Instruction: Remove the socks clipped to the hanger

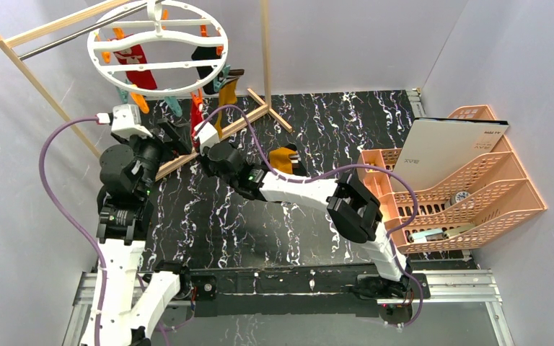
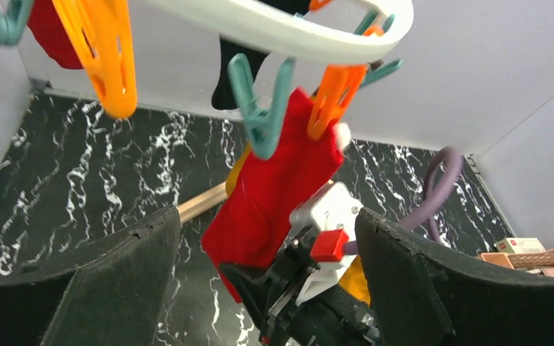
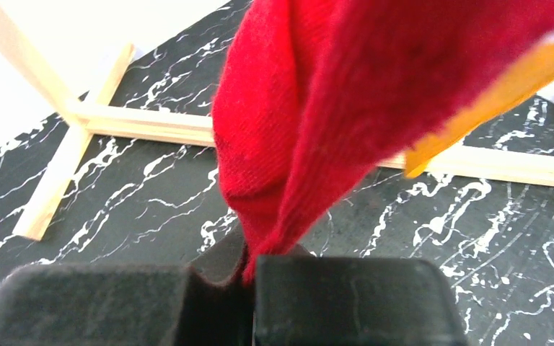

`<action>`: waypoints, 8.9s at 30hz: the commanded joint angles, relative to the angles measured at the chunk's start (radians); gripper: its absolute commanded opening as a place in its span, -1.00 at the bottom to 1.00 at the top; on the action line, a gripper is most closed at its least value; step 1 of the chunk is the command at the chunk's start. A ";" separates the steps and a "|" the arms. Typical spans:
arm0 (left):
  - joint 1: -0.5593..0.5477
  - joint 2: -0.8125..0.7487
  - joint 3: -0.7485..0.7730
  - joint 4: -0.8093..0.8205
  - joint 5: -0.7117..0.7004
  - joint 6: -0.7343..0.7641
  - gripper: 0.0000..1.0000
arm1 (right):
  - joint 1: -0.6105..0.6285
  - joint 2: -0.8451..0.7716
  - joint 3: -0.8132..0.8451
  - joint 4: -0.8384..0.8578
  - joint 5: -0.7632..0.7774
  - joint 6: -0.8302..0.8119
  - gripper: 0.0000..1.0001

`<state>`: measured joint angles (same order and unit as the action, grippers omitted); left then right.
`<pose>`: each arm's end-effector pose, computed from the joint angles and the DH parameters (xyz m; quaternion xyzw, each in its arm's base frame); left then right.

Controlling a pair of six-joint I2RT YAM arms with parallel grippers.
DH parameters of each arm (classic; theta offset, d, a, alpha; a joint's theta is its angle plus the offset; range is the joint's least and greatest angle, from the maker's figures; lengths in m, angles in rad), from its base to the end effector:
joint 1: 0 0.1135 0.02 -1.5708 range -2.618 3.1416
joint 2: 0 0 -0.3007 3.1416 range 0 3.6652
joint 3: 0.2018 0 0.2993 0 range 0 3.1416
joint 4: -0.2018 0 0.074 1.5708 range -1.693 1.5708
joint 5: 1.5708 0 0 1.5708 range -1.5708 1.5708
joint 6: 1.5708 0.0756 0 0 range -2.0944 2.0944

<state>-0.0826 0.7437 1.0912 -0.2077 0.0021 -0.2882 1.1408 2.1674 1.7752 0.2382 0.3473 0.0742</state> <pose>0.2014 -0.0168 0.4942 -0.0665 0.6526 -0.1398 0.7417 0.2844 0.5585 0.2834 -0.2835 0.7013 0.2581 0.6011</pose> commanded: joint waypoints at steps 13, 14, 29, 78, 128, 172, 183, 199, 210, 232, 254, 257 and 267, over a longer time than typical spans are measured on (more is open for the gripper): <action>-0.003 0.090 -0.040 0.195 0.207 -0.167 0.70 | 0.014 0.043 0.088 -0.014 0.131 -0.043 -0.97; -0.003 0.092 -0.025 0.195 0.218 -0.182 0.69 | 0.015 0.048 0.094 -0.019 0.131 -0.043 -0.97; -0.003 0.244 0.093 0.224 0.225 -0.200 -0.03 | 0.028 0.074 0.142 -0.043 0.136 -0.050 -0.97; -0.232 0.283 -0.052 0.463 -0.260 0.035 -0.19 | 0.030 0.116 0.153 -0.050 0.123 -0.024 -0.97; -0.137 0.222 -0.093 0.365 -0.309 0.127 0.03 | 0.089 0.079 0.066 -0.014 0.283 -0.040 -0.97; -0.032 0.251 0.001 0.275 -0.053 0.033 0.00 | 0.087 0.090 0.069 -0.006 0.289 -0.052 -0.97; -0.032 0.277 -0.029 0.345 -0.094 -0.001 -0.13 | 0.087 0.115 0.091 -0.017 0.288 -0.051 -0.97; -0.034 0.333 -0.016 0.383 -0.135 -0.020 -0.23 | 0.086 0.145 0.119 -0.033 0.281 -0.044 -0.97; -0.034 0.331 0.006 0.396 -0.162 -0.005 -0.51 | 0.087 0.160 0.132 -0.043 0.271 -0.040 -0.97; -0.034 0.312 0.052 0.350 -0.195 0.048 -1.00 | 0.085 -0.003 -0.122 -0.045 0.341 0.000 -0.97; -0.032 0.277 0.098 0.255 -0.561 0.363 0.60 | -0.058 -0.456 -0.485 -0.028 0.153 -0.109 0.96; -0.029 0.322 0.127 0.240 -0.603 0.366 0.96 | -0.074 -0.474 -0.500 0.029 0.043 -0.137 0.96; -0.013 0.265 0.157 0.169 -0.636 0.327 0.96 | -0.163 -0.452 -0.466 0.155 -0.422 -0.103 0.96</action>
<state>-0.1017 1.0771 1.1942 0.0063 -0.5789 0.0517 1.0245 1.7153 1.2572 0.2970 0.1944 -0.0395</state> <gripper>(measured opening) 0.981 0.982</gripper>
